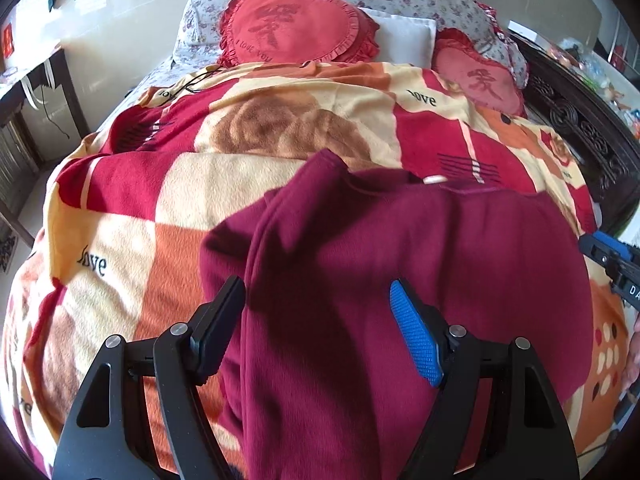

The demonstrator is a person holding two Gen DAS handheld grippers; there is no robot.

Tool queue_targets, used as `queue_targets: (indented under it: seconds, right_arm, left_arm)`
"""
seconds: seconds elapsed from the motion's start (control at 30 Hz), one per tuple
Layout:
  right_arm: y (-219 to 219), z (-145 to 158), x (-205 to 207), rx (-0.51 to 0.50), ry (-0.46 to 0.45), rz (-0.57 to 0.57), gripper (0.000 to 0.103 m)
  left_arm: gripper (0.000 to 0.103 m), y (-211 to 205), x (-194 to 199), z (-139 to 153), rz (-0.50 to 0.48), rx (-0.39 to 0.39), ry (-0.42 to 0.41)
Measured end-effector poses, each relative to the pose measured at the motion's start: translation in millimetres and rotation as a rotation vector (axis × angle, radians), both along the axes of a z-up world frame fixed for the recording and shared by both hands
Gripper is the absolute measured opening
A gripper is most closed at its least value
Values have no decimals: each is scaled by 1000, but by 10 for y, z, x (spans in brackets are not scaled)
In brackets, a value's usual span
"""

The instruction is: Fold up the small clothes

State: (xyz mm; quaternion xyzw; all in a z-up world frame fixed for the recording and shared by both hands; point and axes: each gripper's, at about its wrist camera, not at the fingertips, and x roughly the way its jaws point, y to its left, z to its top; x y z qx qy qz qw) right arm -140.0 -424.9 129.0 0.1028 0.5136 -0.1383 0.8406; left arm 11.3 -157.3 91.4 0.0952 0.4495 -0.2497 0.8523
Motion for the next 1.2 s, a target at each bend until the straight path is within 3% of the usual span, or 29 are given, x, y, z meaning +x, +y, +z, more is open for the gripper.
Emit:
queue_targets:
  seconds: [0.17,0.83,1.1,1.2]
  right_arm:
    - [131,23,-117,-44,10,24,43]
    - [274,-108,-105,-45,50,55,43]
    - [296,-238,-67,-35,84,66,43]
    - [224,-400,-43,12,128,52,43]
  left_arm:
    - [75,44,-108,-26,-6,1,11]
    - [75,152,-151,-166,7,13,21]
    - [75,181,-123,-234,18,23,32]
    - [75,192,-117,-260,30,27,39]
